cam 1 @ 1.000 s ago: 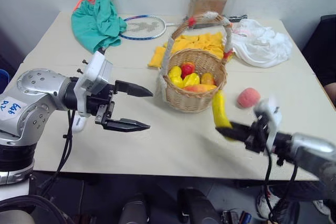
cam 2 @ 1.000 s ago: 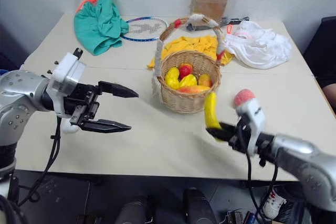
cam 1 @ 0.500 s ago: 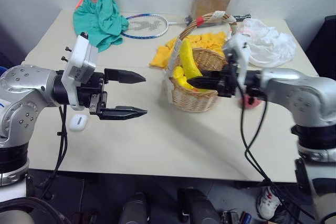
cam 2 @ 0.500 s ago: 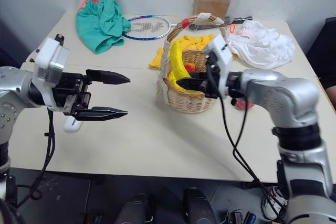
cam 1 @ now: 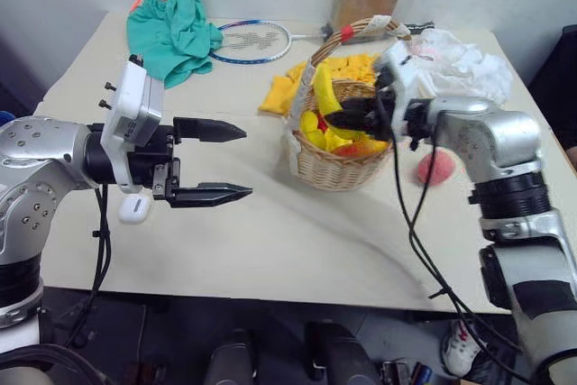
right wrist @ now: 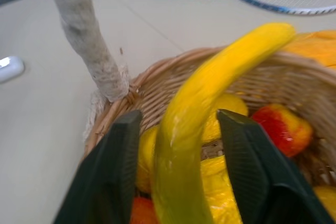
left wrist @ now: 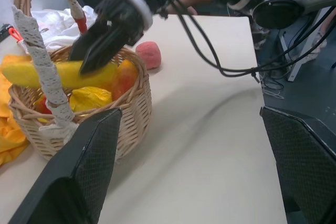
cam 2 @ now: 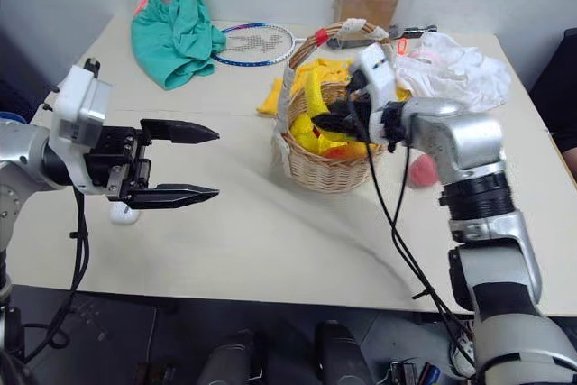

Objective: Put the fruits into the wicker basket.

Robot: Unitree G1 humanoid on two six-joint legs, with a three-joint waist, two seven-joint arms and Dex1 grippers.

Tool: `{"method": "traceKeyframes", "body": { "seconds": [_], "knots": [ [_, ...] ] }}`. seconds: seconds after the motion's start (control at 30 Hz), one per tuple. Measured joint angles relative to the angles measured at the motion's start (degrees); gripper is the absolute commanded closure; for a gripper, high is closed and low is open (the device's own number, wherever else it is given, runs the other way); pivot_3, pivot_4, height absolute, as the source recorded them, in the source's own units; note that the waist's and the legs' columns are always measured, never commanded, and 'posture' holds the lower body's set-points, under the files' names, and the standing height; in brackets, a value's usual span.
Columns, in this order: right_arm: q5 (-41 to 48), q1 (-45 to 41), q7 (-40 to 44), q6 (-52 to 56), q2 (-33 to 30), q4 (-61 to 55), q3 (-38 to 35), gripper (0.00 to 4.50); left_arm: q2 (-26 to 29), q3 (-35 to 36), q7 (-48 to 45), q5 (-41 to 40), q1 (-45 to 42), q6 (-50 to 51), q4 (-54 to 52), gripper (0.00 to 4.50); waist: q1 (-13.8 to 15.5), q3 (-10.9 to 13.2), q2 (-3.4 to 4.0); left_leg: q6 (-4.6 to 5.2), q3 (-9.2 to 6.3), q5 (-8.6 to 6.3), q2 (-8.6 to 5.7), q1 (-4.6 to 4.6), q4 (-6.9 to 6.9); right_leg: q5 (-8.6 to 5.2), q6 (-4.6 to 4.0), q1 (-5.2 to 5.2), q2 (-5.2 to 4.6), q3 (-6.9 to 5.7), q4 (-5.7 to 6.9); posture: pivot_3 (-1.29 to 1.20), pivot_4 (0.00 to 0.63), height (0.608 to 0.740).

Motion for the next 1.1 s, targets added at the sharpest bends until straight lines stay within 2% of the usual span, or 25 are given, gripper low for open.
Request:
{"method": "traceKeyframes", "body": {
  "seconds": [0.1, 0.13, 0.27, 0.47, 0.53, 0.7, 0.87, 1.1],
  "knots": [
    [0.1, 1.5, -0.6, 1.8, -1.0, -3.4, -2.1, 0.2, -0.2, -0.4, -0.1, 0.2, -0.2, -0.4, 0.4, 0.08, -0.3, 0.0, 0.0, 0.0, 0.05, 0.0, 0.01, 0.06, 0.01, 0.01, -0.01, 0.02, 0.02, 0.04, 0.02, 0.0, 0.15, 0.74],
    [0.0, 2.1, -0.6, 2.0, -0.9, -3.9, -2.0, 0.05, -0.6, -0.8, -0.2, 0.3, -0.6, -0.6, 0.7, 0.08, -0.5, 0.0, 0.0, 0.0, 0.07, 0.0, 0.01, 0.07, 0.01, 0.01, -0.02, 0.02, 0.03, 0.06, 0.06, 0.0, 0.15, 0.74],
    [-0.4, 3.7, -1.2, 3.0, -1.2, -5.7, -2.0, 0.05, -1.7, -2.9, -0.3, 0.8, -3.5, -1.4, 2.4, 0.08, -0.6, 0.0, 0.07, -0.05, 0.07, 0.04, 0.02, 0.06, 0.01, 0.02, -0.04, -0.07, 0.08, 0.07, 0.15, 0.0, 0.15, 0.74],
    [-0.7, 13.1, -0.1, 3.1, -14.3, -9.3, -11.2, 0.05, -1.8, -3.1, -0.3, 0.5, -3.7, -1.3, 2.3, 0.08, 0.8, 0.0, 0.08, 0.15, 0.07, -0.09, -0.04, -0.05, 0.02, 0.06, 0.04, 0.06, 0.0, 0.04, -0.18, 0.0, 0.15, 0.74],
    [-2.8, 17.9, -1.3, 1.4, -16.4, -8.9, -13.3, 0.05, -1.9, -3.0, -0.3, 0.5, -3.6, -1.3, 2.2, 0.08, 0.8, 0.0, 0.08, 0.18, 0.13, -0.11, -0.06, -0.03, 0.09, 0.1, 0.12, 0.09, 0.0, 0.1, -0.21, 0.0, 0.15, 0.74],
    [-7.0, 24.2, -6.0, -2.9, -13.8, -5.1, -14.6, 0.05, -2.0, -3.2, -0.2, 0.5, -3.3, -1.4, 2.0, 0.08, -0.6, 0.0, 0.09, 0.09, 0.25, 0.04, -0.02, 0.14, 0.13, 0.18, 0.14, 0.09, 0.12, 0.24, -0.02, 0.0, 0.15, 0.74],
    [-9.1, 24.3, -9.0, -5.7, -7.5, 0.4, -14.0, 0.05, -3.2, -3.8, -0.2, 0.6, -4.2, -1.4, 2.1, 0.08, -1.1, 0.1, 0.11, -0.03, 0.22, 0.13, 0.03, 0.19, 0.08, 0.2, 0.11, 0.08, 0.23, 0.26, 0.07, 0.0, 0.15, 0.74],
    [-10.2, 24.1, -10.4, -7.8, -3.3, 5.1, -12.6, 0.05, -3.7, -3.9, -0.1, 0.1, -5.3, -1.1, 2.1, 0.08, -0.5, 0.1, 0.11, -0.02, 0.21, 0.13, 0.01, 0.14, 0.09, 0.2, 0.12, 0.07, 0.18, 0.24, 0.03, 0.0, 0.15, 0.74]
  ]
}}
